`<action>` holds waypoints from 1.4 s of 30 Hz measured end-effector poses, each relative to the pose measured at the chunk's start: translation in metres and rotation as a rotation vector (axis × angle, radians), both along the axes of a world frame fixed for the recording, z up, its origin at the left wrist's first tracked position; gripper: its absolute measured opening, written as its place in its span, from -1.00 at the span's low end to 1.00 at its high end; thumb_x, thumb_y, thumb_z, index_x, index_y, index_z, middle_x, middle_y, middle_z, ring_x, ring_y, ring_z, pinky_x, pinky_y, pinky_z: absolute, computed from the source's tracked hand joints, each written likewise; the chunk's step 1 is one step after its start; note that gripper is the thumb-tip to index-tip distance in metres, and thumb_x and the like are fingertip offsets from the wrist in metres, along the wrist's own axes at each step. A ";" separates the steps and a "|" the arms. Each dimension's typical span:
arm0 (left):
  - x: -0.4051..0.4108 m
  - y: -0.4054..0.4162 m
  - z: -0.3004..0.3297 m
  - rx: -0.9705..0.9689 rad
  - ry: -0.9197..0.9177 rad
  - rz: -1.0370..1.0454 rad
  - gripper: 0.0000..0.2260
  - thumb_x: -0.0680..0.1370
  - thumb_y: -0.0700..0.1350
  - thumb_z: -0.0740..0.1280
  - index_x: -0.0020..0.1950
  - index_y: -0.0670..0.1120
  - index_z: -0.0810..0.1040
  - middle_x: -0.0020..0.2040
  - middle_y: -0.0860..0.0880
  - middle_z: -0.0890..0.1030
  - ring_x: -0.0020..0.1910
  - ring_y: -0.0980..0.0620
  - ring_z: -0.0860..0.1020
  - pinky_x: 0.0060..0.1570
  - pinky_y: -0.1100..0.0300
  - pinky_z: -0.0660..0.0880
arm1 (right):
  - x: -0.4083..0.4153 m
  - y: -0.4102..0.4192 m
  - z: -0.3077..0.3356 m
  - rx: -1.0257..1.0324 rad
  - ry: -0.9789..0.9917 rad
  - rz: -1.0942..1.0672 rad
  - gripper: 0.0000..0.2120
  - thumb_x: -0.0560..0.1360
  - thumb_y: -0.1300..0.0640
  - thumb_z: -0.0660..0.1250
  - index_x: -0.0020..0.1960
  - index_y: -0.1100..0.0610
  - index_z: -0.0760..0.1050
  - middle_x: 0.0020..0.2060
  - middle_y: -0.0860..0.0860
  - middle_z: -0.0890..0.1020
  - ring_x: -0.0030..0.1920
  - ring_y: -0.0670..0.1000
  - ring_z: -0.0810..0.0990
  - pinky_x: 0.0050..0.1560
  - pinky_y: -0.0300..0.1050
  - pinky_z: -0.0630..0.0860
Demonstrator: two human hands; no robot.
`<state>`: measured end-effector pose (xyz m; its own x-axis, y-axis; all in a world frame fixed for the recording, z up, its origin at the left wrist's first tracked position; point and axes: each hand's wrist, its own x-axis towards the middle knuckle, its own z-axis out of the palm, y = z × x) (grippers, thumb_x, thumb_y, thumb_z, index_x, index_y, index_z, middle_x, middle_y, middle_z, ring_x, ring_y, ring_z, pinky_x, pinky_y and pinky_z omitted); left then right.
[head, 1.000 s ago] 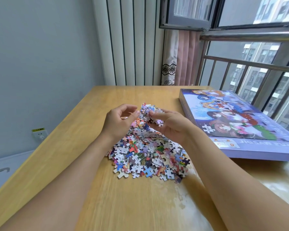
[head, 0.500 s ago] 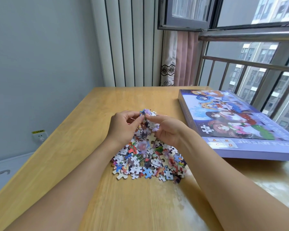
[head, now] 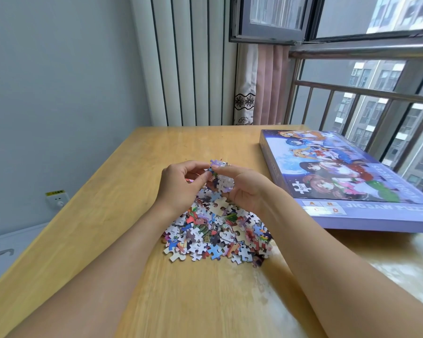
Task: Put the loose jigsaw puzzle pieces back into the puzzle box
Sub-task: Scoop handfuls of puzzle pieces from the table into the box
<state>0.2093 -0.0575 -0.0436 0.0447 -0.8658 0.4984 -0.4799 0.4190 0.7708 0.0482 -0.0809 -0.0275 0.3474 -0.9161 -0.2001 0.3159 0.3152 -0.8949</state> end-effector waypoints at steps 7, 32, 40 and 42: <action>-0.003 0.003 0.001 -0.036 0.007 0.057 -0.90 0.57 -0.04 0.43 0.04 0.01 0.71 -0.14 0.14 0.70 -0.14 0.21 0.64 -0.15 0.44 0.50 | 0.001 0.005 0.006 0.031 -0.015 -0.146 -0.50 0.48 0.32 0.48 0.36 0.44 0.43 0.22 0.33 0.60 -0.02 0.18 0.65 -0.16 0.00 0.70; -0.148 0.029 0.012 -0.092 -0.657 -0.417 -0.24 0.24 0.31 0.51 0.38 0.10 0.45 0.27 0.10 0.52 0.25 0.02 0.47 0.20 0.04 0.49 | -0.179 0.101 0.064 0.254 0.031 -0.377 -0.67 0.53 0.35 0.41 0.27 0.29 0.46 0.20 0.32 0.58 0.01 0.18 0.72 -0.26 -0.08 0.69; -0.166 0.017 0.009 -0.107 -0.501 -0.307 -0.75 0.48 0.16 0.29 -0.21 0.04 0.64 -0.31 0.09 0.62 -0.28 0.05 0.54 -0.28 0.06 0.49 | -0.188 0.116 0.078 0.194 -0.050 -0.342 -0.87 0.58 0.37 0.32 0.12 0.35 0.50 -0.10 0.28 0.64 -0.25 0.16 0.72 -0.22 -0.04 0.70; -0.166 0.011 0.017 -0.075 -0.483 -0.287 -0.67 0.55 0.13 0.35 -0.35 0.01 0.55 -0.45 0.04 0.50 -0.39 -0.02 0.43 -0.36 0.06 0.36 | -0.188 0.120 0.086 0.167 -0.073 -0.337 -0.88 0.57 0.38 0.32 0.11 0.35 0.51 0.00 0.30 0.64 -0.06 0.15 0.72 -0.12 -0.01 0.68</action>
